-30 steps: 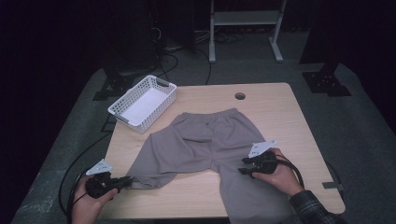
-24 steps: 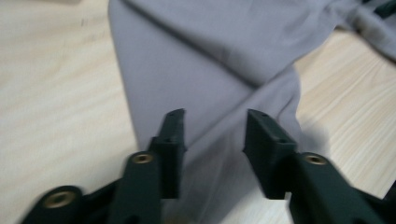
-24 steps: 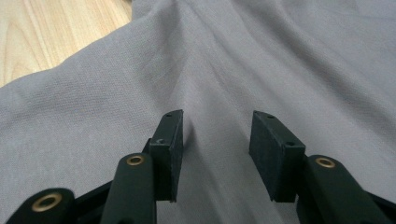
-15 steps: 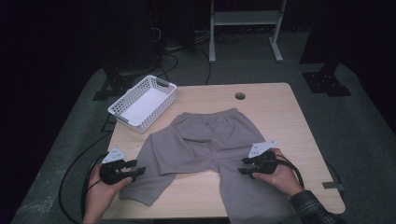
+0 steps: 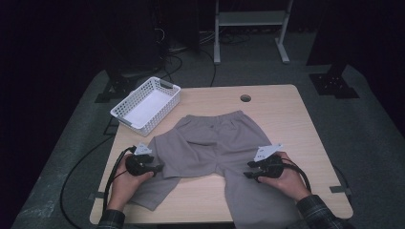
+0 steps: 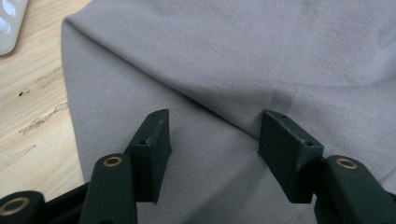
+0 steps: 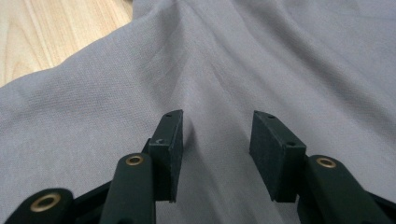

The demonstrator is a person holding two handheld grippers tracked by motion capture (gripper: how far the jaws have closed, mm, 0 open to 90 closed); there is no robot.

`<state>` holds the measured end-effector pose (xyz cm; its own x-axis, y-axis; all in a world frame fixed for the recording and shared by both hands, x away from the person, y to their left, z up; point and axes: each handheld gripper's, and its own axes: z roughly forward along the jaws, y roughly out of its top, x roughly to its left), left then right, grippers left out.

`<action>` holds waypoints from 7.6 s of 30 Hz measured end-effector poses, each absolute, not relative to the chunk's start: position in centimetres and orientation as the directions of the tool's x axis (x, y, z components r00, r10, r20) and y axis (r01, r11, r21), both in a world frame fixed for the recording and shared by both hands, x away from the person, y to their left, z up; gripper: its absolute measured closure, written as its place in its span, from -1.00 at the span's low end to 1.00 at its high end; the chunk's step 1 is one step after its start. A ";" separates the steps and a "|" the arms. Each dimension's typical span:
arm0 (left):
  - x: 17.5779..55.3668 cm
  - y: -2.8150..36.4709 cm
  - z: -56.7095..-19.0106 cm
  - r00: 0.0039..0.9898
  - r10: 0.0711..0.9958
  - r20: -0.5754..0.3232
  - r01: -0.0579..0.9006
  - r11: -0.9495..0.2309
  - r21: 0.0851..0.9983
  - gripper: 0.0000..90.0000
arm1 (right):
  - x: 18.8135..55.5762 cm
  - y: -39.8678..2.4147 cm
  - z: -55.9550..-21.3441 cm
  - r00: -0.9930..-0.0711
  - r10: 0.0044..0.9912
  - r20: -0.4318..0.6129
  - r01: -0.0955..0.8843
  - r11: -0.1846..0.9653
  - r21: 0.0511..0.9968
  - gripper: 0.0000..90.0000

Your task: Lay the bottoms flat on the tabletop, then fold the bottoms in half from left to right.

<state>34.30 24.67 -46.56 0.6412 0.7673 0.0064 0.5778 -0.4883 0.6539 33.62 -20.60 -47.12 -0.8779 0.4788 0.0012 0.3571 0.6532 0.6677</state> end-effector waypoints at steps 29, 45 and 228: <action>25.8 24.4 -46.3 0.691 0.706 -0.153 0.626 -0.480 0.615 0.93 | 33.6 -20.7 -47.1 -0.880 0.474 -0.002 0.352 0.656 0.668 0.17; 25.4 21.3 -43.9 0.813 0.531 -0.241 0.537 -0.521 0.664 0.92 | 33.6 -20.7 -47.1 -0.882 0.472 -0.002 0.350 0.657 0.667 0.17; 32.0 12.7 -42.0 0.809 0.529 -0.257 0.428 -0.230 0.874 0.96 | 30.8 -25.7 -47.1 -0.836 0.549 0.003 0.419 0.635 0.649 -0.10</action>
<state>32.04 12.70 -42.02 0.8087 0.5290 -0.2572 0.4283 -0.2298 0.8739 30.76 -25.66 -47.14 -0.8359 0.5489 0.0031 0.4191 0.6345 0.6494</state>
